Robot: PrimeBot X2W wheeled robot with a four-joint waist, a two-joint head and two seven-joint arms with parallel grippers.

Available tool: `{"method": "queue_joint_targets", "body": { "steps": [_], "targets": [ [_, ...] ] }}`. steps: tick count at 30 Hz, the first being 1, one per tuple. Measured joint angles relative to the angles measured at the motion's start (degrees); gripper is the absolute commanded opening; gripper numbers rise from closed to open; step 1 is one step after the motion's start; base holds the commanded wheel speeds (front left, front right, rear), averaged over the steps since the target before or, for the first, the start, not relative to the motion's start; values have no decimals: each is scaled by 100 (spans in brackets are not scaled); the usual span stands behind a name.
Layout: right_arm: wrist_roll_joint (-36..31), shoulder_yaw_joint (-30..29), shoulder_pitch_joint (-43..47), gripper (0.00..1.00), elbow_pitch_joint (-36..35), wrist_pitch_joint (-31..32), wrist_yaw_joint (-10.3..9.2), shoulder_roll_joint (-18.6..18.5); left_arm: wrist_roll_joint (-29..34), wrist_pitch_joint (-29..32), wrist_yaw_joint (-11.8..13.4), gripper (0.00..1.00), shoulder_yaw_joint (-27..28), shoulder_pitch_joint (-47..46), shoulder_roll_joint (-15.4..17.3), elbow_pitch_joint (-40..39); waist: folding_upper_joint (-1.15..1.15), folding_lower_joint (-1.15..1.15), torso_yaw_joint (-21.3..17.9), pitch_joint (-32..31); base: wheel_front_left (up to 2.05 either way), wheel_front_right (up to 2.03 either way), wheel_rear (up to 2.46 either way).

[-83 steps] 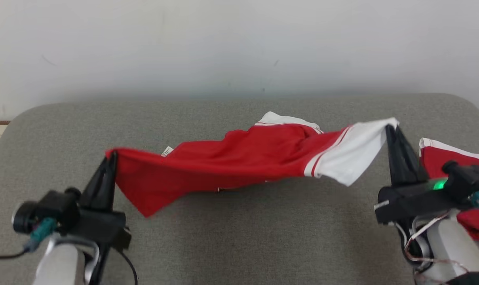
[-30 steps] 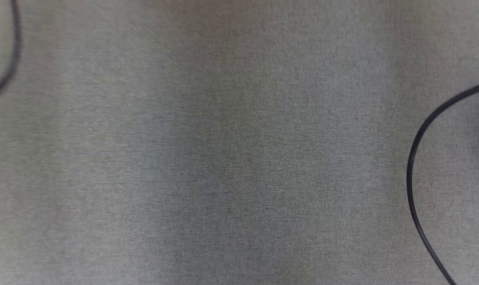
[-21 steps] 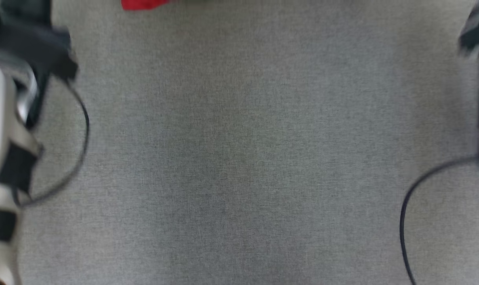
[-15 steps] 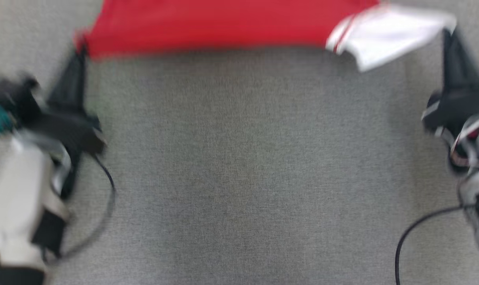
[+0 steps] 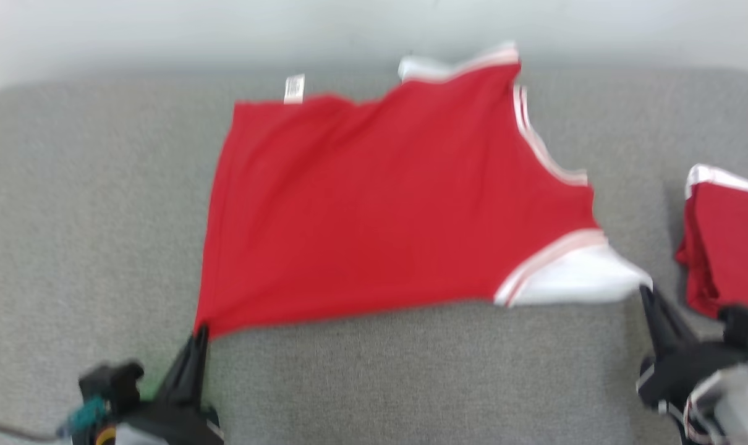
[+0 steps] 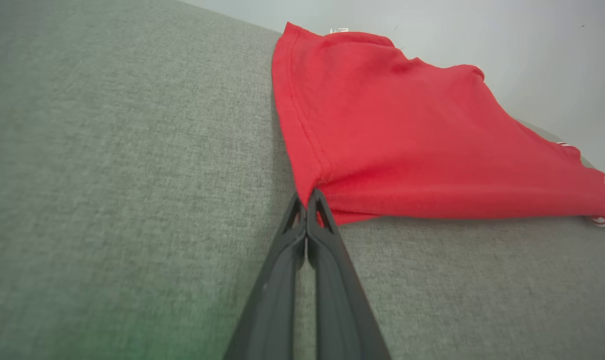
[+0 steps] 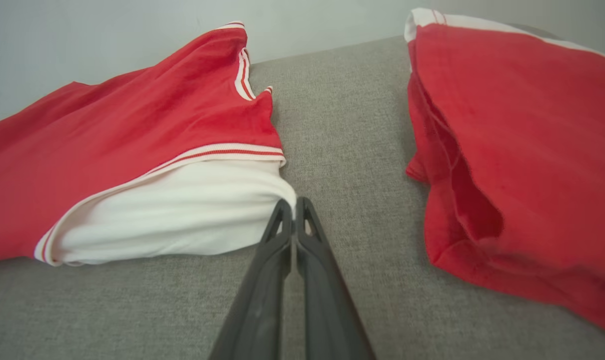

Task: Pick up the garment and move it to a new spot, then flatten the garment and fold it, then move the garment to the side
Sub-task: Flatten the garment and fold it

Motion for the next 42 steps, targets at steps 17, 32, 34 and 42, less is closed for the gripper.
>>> {"method": "queue_joint_targets", "body": {
  "steps": [17,32,34,42],
  "targets": [
    [263,51,1636,0,-142,1,1,-88,489,4,-3,0,803,1523,-530,40,-1,1,-82,-1225,0,0,0],
    [46,-126,2116,0,-515,0,0,-42,651,4,-1,0,737,2170,-694,-286,0,2,63,-1377,0,0,0],
    [-46,-192,2042,0,-595,0,0,1,651,4,0,0,699,2127,-691,-443,1,2,97,-1360,0,0,0],
    [-424,-659,1628,0,-786,0,0,170,693,4,1,0,536,1754,-666,-934,1,3,192,-1202,0,0,0]
  ]
}}
